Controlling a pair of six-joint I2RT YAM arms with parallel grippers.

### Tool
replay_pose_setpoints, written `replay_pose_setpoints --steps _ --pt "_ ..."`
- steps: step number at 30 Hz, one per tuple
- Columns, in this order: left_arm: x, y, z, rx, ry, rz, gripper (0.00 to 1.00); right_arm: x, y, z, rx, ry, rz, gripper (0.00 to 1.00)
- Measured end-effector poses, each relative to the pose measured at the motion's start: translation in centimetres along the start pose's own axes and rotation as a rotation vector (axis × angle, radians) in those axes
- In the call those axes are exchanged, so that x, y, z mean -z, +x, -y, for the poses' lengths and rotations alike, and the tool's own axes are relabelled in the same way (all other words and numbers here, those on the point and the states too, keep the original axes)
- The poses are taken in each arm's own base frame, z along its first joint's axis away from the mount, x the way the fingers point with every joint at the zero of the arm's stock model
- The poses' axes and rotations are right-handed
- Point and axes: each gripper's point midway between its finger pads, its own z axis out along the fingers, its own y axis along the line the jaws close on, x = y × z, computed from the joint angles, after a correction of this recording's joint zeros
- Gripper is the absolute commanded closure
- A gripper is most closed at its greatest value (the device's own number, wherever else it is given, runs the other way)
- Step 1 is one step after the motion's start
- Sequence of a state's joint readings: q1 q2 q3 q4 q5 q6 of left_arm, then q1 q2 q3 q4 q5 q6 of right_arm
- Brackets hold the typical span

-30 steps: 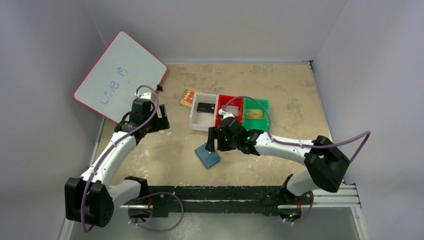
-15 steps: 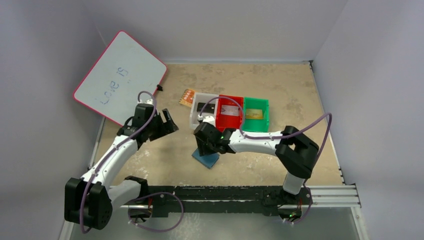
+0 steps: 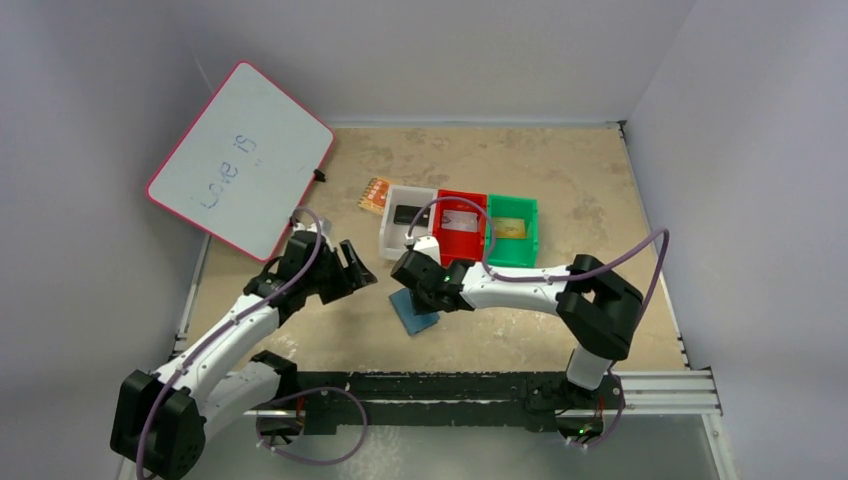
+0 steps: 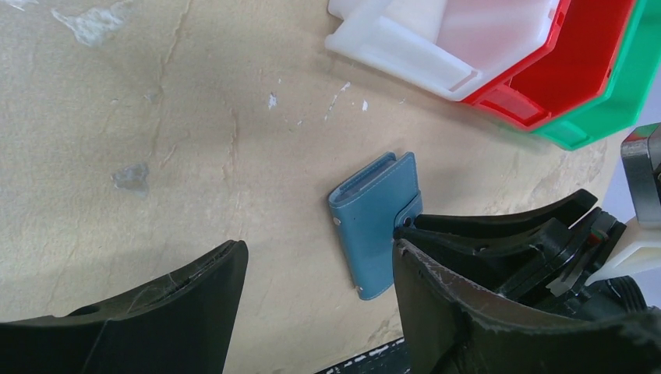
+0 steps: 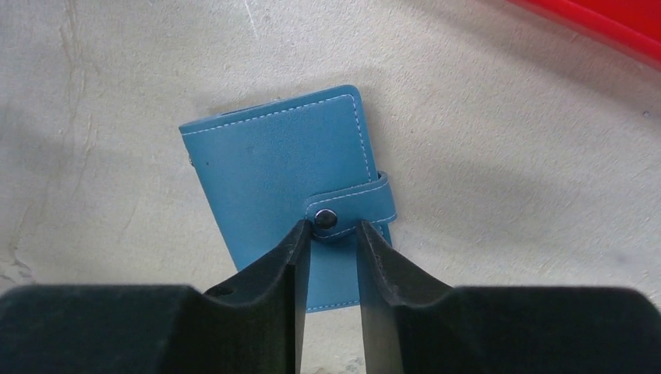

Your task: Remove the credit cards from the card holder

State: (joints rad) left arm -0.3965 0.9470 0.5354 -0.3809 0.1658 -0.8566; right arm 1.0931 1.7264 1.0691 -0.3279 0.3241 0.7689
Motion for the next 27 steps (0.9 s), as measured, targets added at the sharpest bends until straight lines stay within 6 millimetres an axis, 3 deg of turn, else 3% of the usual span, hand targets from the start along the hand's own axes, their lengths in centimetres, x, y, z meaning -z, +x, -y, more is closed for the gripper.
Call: replay_pose_setpoints --steps 5,8,13,20,27 --pt "-0.4 1.1 0.4 -0.023 0.008 -0.033 0.33 0.0 0.1 -0.1 -0.044 -0.001 0.001 0.72" --pt "-0.9 1.9 0.7 -0.040 0.011 -0.061 0.34 0.1 0.1 -0.1 -0.062 -0.002 0.000 0.79" --pt "-1.9 3.6 1.0 -0.080 0.000 -0.107 0.34 0.5 0.4 0.0 -0.093 -0.018 0.004 0.78" --pt "-3.0 4.5 0.6 -0.103 -0.053 -0.106 0.34 2.2 -0.5 -0.4 -0.135 -0.061 0.032 0.56" --pt "-3.5 4.1 1.5 -0.077 -0.033 -0.067 0.35 2.5 -1.7 0.0 -0.159 -0.084 0.062 0.54"
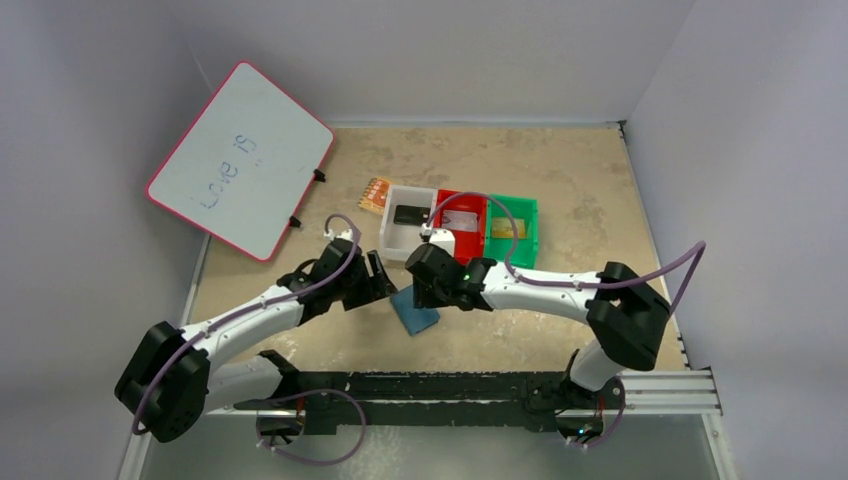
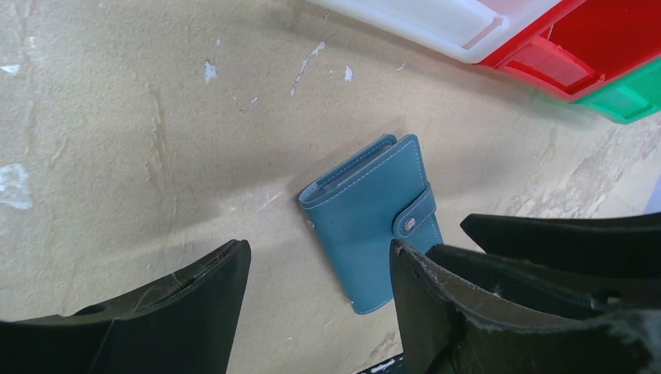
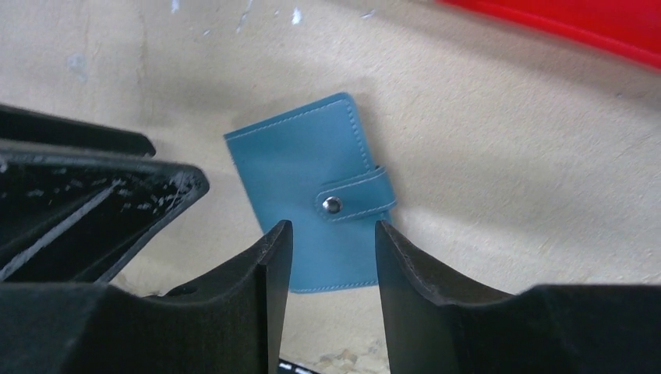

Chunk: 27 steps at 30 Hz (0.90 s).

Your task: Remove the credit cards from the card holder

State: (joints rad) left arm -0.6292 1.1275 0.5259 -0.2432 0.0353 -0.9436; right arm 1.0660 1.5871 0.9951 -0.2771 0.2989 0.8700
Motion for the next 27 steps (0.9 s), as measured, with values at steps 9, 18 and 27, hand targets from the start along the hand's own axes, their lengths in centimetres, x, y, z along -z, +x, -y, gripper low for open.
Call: replay_pose_setpoints --steps 9,18,27 --pt "-1.2 1.4 -0.1 0.021 -0.004 -0.025 0.39 -3.0 0.9 1.6 0.050 0.053 -0.049 0.51" --pt "-1.9 2.5 0.2 0.012 -0.003 -0.046 0.48 -3.1 0.8 1.3 0.074 0.037 -0.050 0.49" --pt "-2.7 2.6 -0.2 0.002 -0.028 -0.041 0.52 -3.1 0.9 1.2 0.088 0.028 -0.053 0.48"
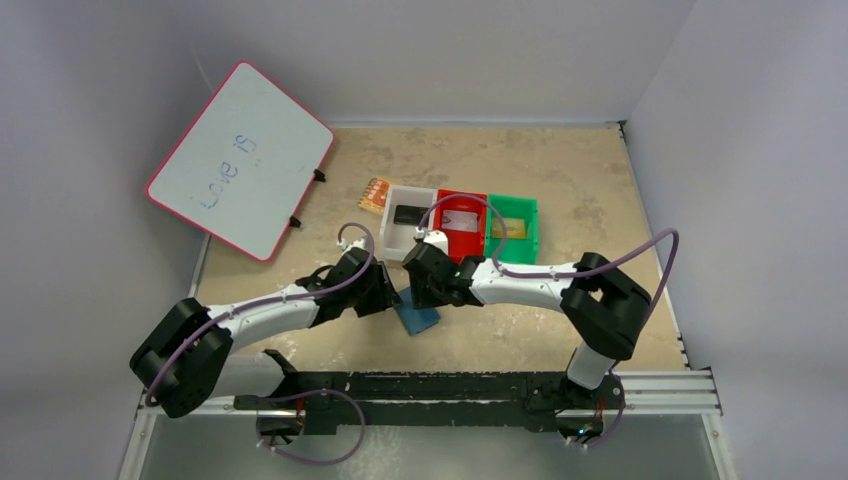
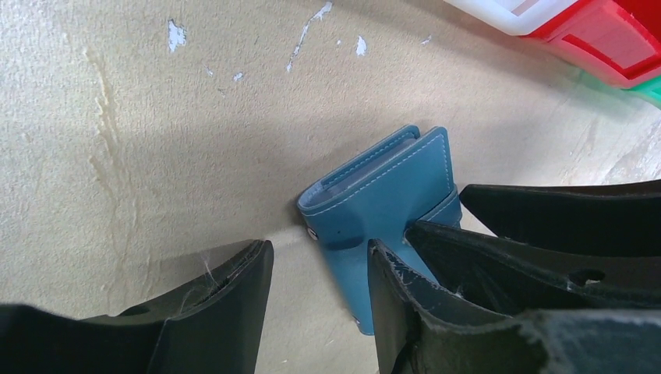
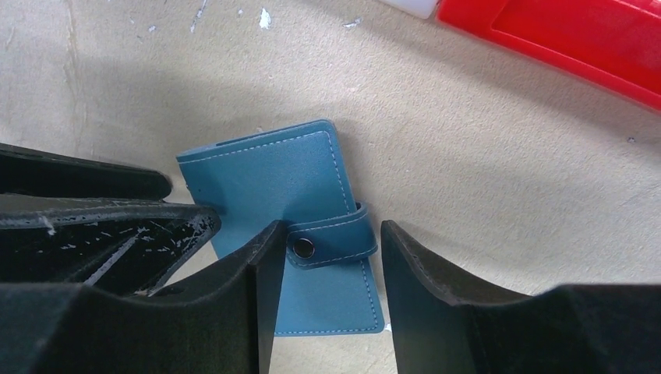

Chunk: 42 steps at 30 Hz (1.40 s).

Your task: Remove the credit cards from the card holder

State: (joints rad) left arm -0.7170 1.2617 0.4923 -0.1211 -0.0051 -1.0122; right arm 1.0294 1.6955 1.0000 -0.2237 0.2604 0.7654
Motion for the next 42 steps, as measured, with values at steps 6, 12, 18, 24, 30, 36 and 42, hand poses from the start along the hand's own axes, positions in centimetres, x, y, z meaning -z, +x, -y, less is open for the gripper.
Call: replay_pose_setpoints --steps 6,12,18,24,30,36,42 --pt "-0.2 -0.2 0.0 -0.003 -0.005 0.013 0.53 0.1 0.4 0.1 0.029 0.008 -0.007 0.50" --pt "-0.4 -0.3 0.1 -0.005 -0.002 0.022 0.56 0.2 0.5 0.1 0.037 0.017 -0.005 0.66" --pt "-0.5 -0.2 0.3 -0.030 -0.009 0.020 0.56 0.3 0.6 0.0 0.000 0.017 -0.012 0.75" --pt "-0.8 -0.2 0.3 -0.065 -0.046 0.024 0.57 0.8 1.2 0.0 -0.075 -0.047 -0.016 0.90" --pt "-0.8 -0.2 0.2 -0.085 -0.069 0.032 0.58 1.1 0.8 0.7 -0.215 -0.179 -0.024 0.97" --pt "-1.1 -0.3 0.2 -0.109 -0.076 0.033 0.60 1.8 0.5 1.2 -0.326 -0.297 -0.019 0.86" --pt "-1.1 -0.4 0.3 -0.118 -0.077 0.036 0.62 2.2 0.0 1.2 -0.291 -0.292 0.006 0.66"
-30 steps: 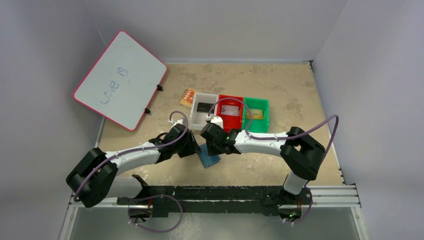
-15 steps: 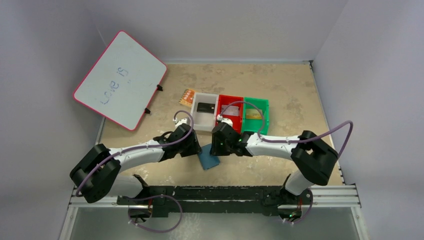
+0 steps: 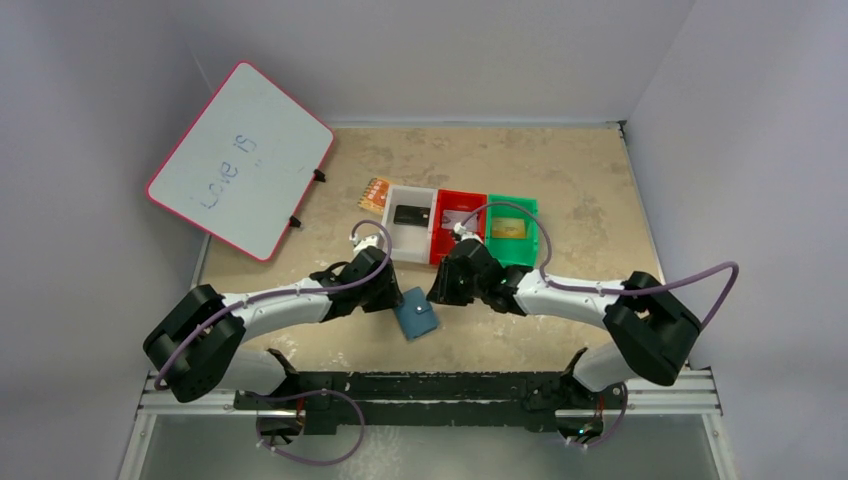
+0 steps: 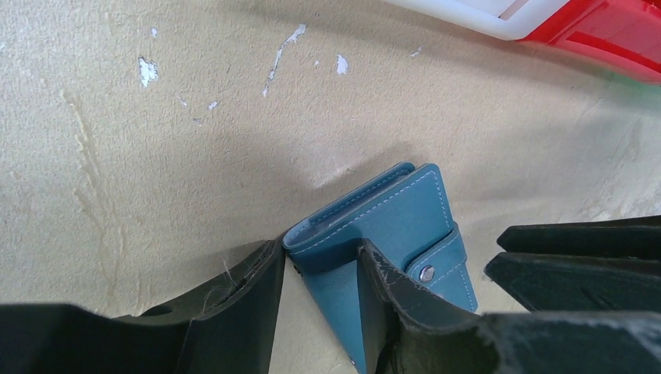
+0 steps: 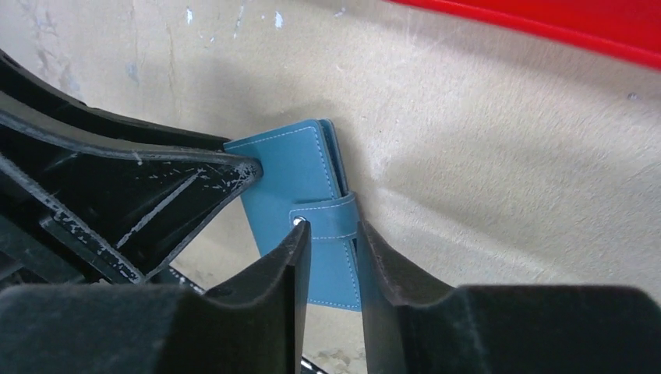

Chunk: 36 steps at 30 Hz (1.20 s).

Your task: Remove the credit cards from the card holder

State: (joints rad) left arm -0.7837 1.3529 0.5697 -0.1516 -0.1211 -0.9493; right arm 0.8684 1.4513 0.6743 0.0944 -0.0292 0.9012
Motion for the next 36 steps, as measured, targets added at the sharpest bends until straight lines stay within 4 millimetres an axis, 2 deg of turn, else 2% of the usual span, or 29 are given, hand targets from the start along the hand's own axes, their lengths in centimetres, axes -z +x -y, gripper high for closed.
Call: replay_pose_setpoints --steps 3,5,9,14,17,27,29,36 --pt "0.0 0.0 0.0 -0.003 -0.002 0.002 0.63 0.2 -0.5 -0.5 0.065 0.032 0.027 0.64" --pt "0.0 0.0 -0.1 -0.002 -0.004 0.003 0.63 0.3 -0.4 -1.5 0.117 0.038 0.033 0.63" --pt "0.0 0.0 -0.1 -0.002 -0.004 0.003 0.64 -0.5 0.2 -3.0 0.208 0.087 0.033 0.60" --pt "0.0 0.0 0.0 -0.002 -0.004 0.004 0.65 -2.0 1.3 -2.1 0.289 0.222 0.008 0.56" --pt "0.0 0.0 0.0 -0.001 -0.003 0.004 0.66 -2.2 1.3 -2.2 0.325 0.274 0.015 0.56" --pt "0.0 0.0 0.0 0.000 -0.001 0.006 0.67 -2.3 1.1 -1.5 0.344 0.333 0.035 0.68" --pt "0.0 0.0 0.0 0.000 0.001 0.006 0.68 -2.3 1.1 -1.4 0.339 0.341 0.042 0.76" --pt "0.0 0.0 0.0 0.001 0.003 0.009 0.68 -2.3 1.1 -1.2 0.310 0.338 0.061 0.88"
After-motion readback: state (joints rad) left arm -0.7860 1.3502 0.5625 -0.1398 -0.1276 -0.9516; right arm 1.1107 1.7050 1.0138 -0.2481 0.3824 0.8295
